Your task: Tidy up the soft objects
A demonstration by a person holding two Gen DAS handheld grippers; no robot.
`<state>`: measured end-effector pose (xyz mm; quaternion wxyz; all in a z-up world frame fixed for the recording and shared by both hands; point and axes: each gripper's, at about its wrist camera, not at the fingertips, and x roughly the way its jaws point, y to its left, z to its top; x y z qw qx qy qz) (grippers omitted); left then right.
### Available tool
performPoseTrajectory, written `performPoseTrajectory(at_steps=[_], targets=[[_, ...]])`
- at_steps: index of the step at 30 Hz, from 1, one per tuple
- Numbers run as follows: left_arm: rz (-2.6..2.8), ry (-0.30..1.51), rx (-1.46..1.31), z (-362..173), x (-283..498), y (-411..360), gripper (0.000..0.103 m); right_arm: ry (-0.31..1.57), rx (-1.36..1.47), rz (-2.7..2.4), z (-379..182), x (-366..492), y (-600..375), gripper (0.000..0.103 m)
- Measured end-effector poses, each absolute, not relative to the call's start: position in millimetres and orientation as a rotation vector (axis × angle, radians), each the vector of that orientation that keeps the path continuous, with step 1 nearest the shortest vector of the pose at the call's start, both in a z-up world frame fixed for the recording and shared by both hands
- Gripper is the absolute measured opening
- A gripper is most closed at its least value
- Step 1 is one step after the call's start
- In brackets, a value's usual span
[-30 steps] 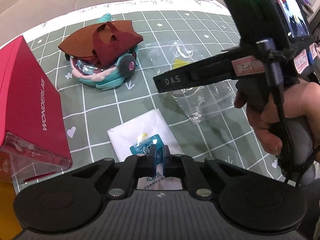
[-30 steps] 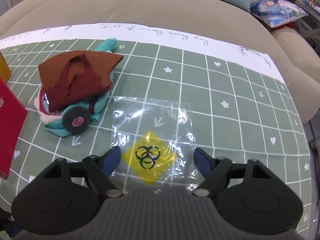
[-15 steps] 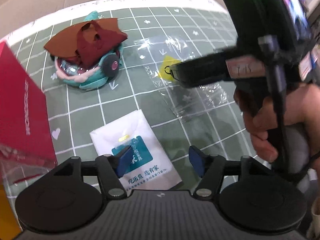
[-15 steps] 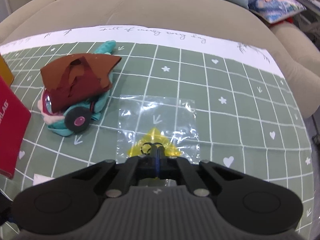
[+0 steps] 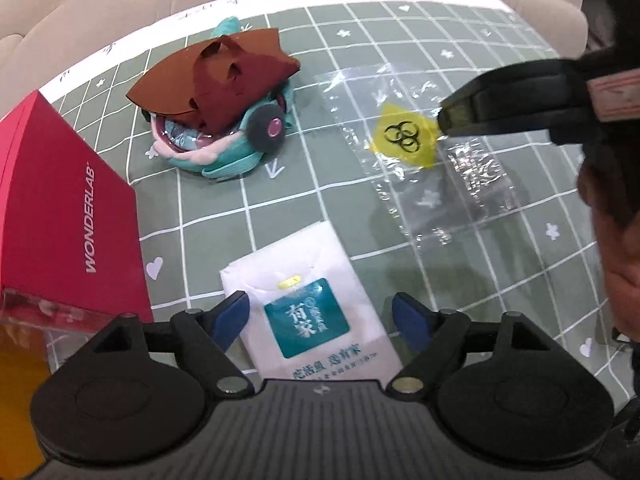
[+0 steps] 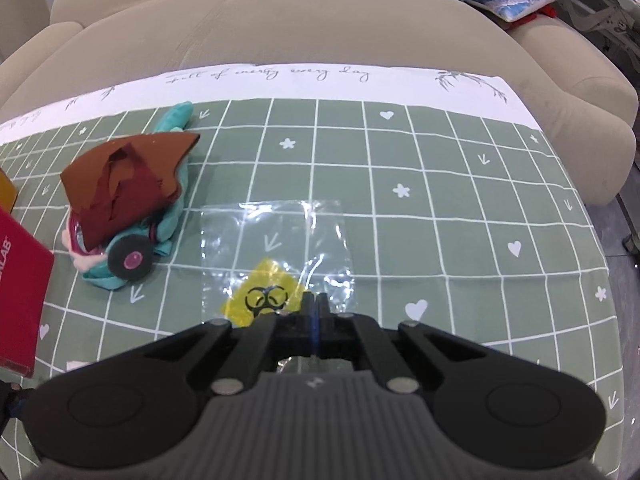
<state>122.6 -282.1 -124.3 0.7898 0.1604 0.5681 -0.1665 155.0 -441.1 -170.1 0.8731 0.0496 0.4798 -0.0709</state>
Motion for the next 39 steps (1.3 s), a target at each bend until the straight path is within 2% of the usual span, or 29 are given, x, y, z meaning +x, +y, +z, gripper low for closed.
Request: performPoseTrajectory(at_steps=[3,9,17,18,20,21,23,24,25,32,39], targets=[[-0.301,1.243,0.358,-126.0,128.6,-278.8,0.095,0.988,0.102,-0.128,-166.5,153.6,-438.7,0.0],[-0.267,1.303,0.177,-127.6,140.0,-252.1,0.094,0.992,0.11,-0.135,-167.3,153.3,-440.0,0.0],[-0.266,1.277,0.234,-130.1,135.9,-262.6,0.096,1.002,0.1,-0.118,-170.5,155.5,-438.2,0.0],[-0.258,1.272,0.228,-130.2,134.7,-262.5,0.094,1.013,0.101,-0.109,-172.5,156.2,-438.2,0.001],[-0.271,1.263,0.225,-126.8,129.6,-263.0,0.084,1.05,0.133,-0.109,-177.0,158.6,-440.9,0.004],[-0.279,1.258,0.234,-126.3,128.2,-264.1,0.081,1.061,0.152,-0.121,-177.5,159.7,-443.6,0.008],[-0.291,1.242,0.234,-125.6,125.5,-263.2,0.078,1.044,0.158,-0.126,-174.5,158.8,-445.7,0.035],[-0.298,1.235,0.239,-125.3,124.1,-262.8,0.077,1.037,0.146,-0.125,-172.7,158.5,-444.5,0.057],[-0.304,1.231,0.242,-124.4,124.2,-262.1,0.076,1.035,0.124,-0.114,-171.6,158.6,-441.2,0.068],[-0.325,1.227,0.247,-116.5,116.7,-251.7,0.074,1.068,-0.023,-0.07,-185.5,165.1,-409.7,0.078],[-0.384,1.244,0.186,-103.1,94.8,-230.8,0.074,1.072,0.081,-0.122,-187.7,166.5,-426.1,0.076]])
